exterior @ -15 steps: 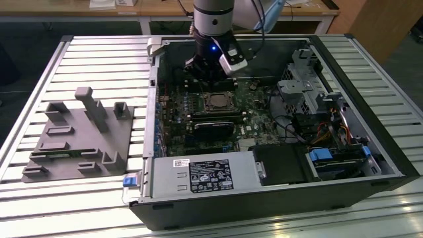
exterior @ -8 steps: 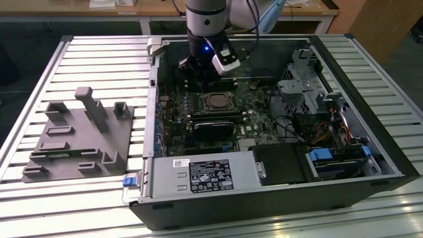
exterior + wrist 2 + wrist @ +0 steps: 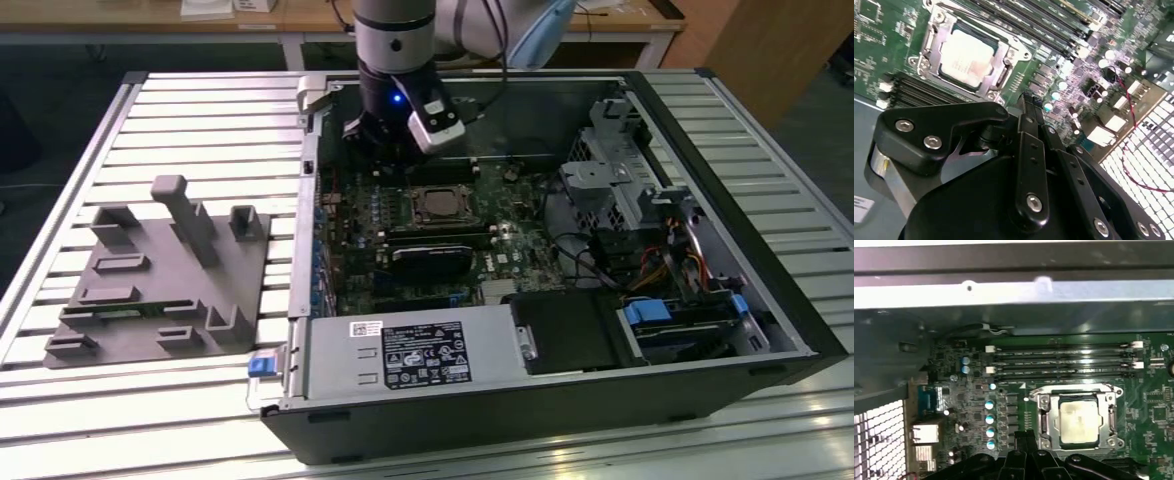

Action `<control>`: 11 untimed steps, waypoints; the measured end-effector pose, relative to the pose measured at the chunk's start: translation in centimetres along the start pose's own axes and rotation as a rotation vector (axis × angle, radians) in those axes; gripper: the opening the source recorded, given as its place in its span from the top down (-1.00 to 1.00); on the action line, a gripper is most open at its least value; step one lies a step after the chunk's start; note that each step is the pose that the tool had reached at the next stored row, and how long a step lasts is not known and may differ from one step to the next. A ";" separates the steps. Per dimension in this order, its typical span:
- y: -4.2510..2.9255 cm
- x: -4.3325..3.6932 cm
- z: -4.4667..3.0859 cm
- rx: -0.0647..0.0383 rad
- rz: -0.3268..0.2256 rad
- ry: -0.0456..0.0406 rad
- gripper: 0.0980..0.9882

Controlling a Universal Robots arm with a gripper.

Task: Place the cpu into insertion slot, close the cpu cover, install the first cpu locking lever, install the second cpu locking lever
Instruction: 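Install the first cpu locking lever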

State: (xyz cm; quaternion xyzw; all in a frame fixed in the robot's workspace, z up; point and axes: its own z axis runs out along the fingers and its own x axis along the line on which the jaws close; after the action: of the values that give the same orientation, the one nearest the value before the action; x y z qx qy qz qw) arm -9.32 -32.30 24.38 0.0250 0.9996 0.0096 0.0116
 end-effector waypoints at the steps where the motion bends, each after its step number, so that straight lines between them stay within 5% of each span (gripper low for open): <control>1: -0.01 0.14 0.00 -0.006 0.000 0.0004 0.98; 4: -0.05 0.46 -0.01 -0.044 0.001 0.0020 0.98; 11: -0.14 0.91 -0.02 -0.167 0.003 0.0085 0.98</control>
State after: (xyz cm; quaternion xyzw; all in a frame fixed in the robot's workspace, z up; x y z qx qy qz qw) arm -10.24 -32.39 24.38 0.0252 0.9953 0.0929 0.0094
